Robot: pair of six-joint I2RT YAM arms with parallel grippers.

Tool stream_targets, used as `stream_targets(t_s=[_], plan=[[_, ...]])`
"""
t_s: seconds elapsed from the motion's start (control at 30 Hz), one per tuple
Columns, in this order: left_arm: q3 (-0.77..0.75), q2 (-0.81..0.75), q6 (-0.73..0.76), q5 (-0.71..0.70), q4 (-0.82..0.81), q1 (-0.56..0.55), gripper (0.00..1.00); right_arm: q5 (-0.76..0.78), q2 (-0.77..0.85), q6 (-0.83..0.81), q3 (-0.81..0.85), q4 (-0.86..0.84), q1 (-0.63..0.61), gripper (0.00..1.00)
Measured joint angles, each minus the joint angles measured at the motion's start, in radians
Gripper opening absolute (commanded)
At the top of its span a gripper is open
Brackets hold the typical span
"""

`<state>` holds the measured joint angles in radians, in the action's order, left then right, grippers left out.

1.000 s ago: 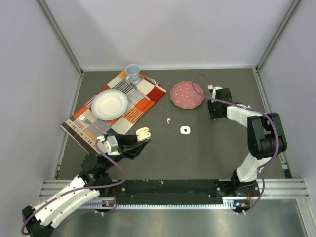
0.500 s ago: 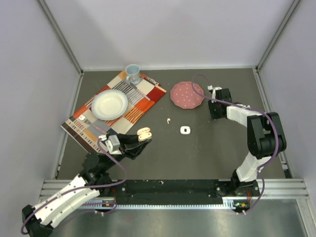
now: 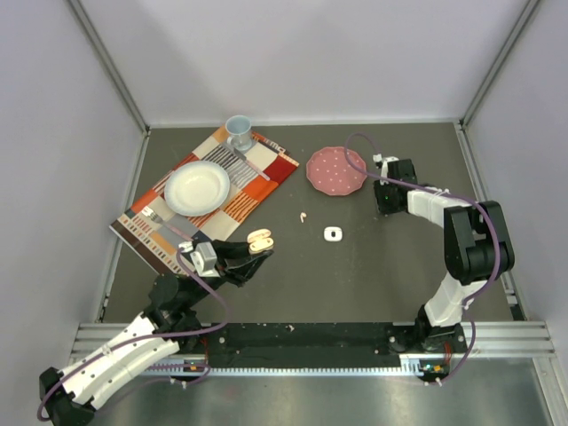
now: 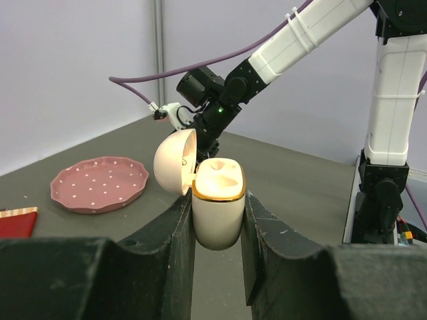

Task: Insert the wireless bluetooth earbuds into the charging case
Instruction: Pick up the right earbud from the center of the board.

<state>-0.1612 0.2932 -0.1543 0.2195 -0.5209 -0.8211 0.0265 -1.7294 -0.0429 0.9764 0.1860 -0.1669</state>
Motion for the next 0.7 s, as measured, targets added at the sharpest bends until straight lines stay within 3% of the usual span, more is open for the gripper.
stream_targets(t_s=[0.7], plan=[[0.0, 0.004, -0.001, 0.0, 0.0, 0.0, 0.0, -0.005, -0.029, -0.021, 0.033, 0.001, 0.0, 0.33]])
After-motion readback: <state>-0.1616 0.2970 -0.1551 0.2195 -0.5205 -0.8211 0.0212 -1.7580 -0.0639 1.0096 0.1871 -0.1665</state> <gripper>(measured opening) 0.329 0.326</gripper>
